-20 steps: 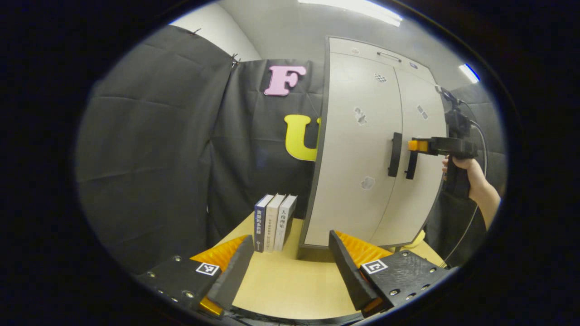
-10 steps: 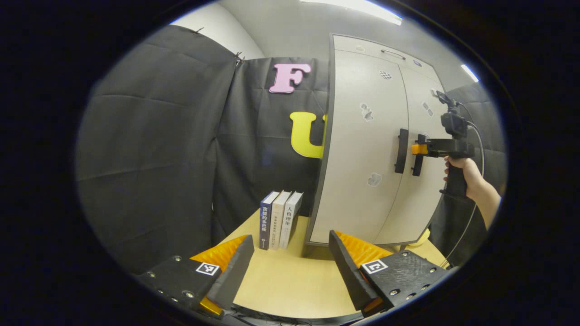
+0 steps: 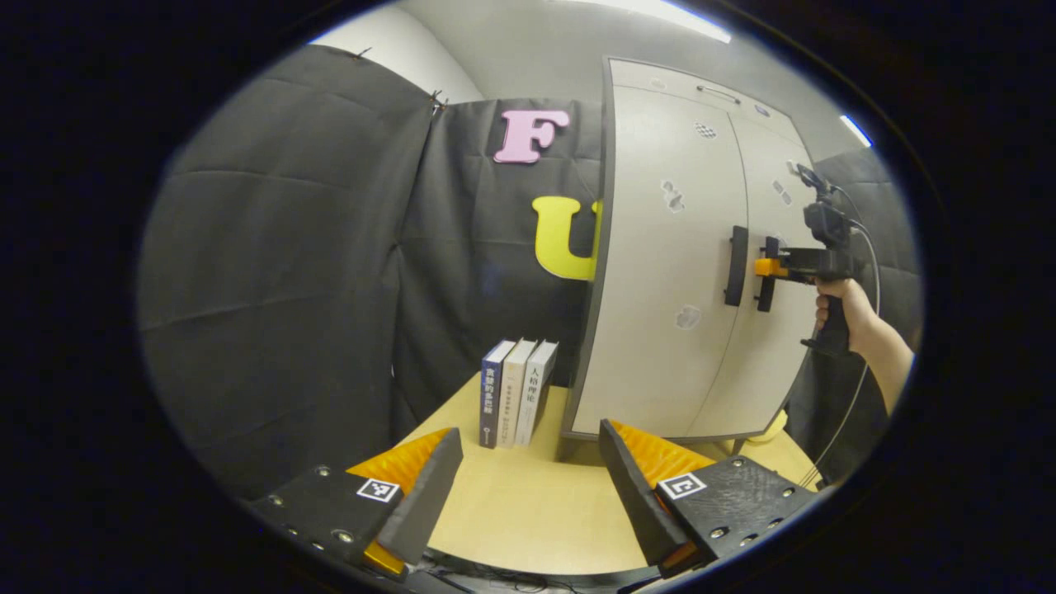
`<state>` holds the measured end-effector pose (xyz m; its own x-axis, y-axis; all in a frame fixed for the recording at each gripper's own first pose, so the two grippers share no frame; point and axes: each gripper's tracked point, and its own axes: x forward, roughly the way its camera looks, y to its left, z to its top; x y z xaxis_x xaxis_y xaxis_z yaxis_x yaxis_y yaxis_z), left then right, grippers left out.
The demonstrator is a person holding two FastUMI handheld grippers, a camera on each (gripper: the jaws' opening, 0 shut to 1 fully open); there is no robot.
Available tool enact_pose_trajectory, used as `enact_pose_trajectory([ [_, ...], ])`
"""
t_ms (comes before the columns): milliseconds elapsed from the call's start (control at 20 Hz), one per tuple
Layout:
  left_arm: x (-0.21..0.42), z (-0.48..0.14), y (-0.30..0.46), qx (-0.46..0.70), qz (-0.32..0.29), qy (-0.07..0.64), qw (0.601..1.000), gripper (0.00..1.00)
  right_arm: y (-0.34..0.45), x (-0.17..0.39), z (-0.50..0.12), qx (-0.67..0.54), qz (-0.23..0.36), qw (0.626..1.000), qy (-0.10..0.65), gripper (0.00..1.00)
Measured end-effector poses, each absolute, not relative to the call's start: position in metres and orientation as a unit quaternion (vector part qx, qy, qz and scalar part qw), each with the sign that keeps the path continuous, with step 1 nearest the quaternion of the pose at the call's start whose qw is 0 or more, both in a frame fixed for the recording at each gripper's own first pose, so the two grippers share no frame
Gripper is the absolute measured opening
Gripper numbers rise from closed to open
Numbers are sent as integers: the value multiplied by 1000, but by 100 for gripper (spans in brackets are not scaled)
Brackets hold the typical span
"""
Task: Open the right door of the double-door shoe cabinet with the right hand, and open the left door with the left hand.
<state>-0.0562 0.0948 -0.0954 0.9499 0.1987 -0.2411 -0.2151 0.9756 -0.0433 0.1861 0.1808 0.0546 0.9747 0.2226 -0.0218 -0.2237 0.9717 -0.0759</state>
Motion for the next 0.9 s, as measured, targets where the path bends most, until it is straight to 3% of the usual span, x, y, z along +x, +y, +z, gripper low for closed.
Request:
enact_pose_trajectory([
  [50,-56,-99,94,-35,102,122,987,97,181,187,53,-33,120,992,16,20],
  [100,-54,-102,92,-33,98,128,986,99,181,187,54,-31,126,991,22,11],
  [150,-53,-105,89,-29,92,132,987,98,181,185,53,-35,130,991,27,8],
  [650,-31,-106,31,-35,0,106,994,99,174,164,50,-53,142,988,41,11],
  [900,-17,-91,1,-76,-13,108,991,99,163,141,50,-42,175,983,39,8],
])
